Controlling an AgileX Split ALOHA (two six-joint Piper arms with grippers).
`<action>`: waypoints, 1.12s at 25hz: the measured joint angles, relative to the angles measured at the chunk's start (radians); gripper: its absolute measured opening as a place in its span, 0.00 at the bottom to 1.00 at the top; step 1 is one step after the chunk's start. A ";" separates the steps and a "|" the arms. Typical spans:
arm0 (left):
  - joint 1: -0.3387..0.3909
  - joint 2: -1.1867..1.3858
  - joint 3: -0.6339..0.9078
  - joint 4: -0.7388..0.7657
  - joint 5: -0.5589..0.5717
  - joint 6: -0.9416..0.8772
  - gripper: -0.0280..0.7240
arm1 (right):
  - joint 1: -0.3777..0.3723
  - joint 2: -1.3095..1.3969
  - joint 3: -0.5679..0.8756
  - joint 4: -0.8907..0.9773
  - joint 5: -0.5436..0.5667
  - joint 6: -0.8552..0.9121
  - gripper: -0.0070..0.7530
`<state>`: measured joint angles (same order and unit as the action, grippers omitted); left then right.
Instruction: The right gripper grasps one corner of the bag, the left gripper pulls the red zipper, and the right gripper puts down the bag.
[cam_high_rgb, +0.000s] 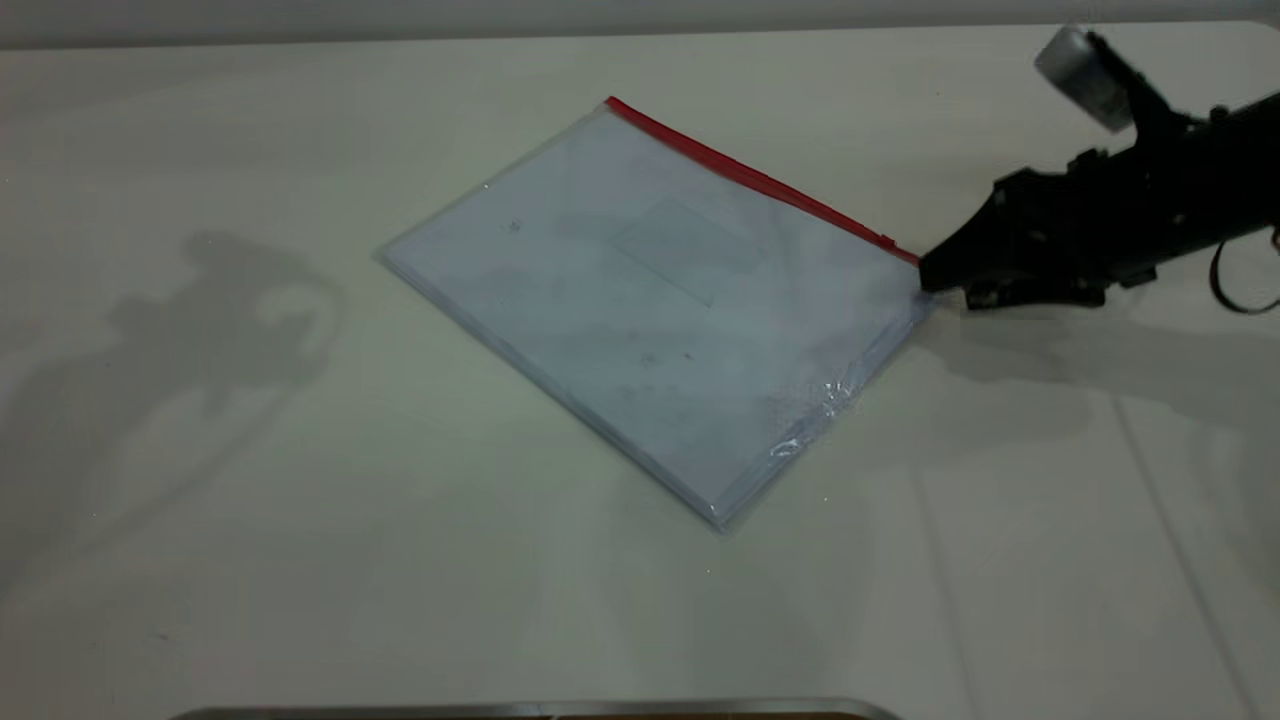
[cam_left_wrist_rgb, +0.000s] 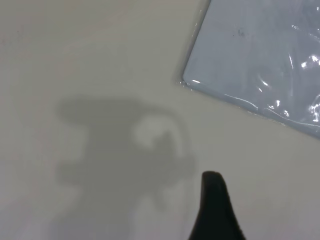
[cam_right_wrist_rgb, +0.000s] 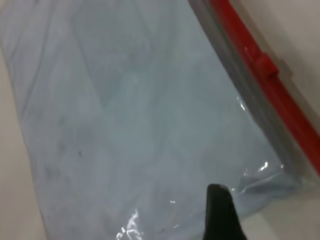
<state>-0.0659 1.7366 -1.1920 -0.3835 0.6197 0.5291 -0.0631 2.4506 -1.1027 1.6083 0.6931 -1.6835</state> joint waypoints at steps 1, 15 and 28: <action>0.000 0.000 0.000 -0.001 0.000 0.000 0.81 | 0.000 0.010 -0.001 0.001 0.003 -0.003 0.69; 0.000 0.000 0.000 -0.005 0.005 0.000 0.81 | 0.000 0.020 -0.006 0.055 -0.053 -0.030 0.69; -0.001 0.000 0.000 -0.005 0.006 0.000 0.81 | 0.047 0.059 -0.007 0.180 0.063 -0.100 0.65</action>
<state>-0.0667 1.7366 -1.1920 -0.3883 0.6257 0.5291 -0.0165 2.5096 -1.1101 1.7882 0.7556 -1.7836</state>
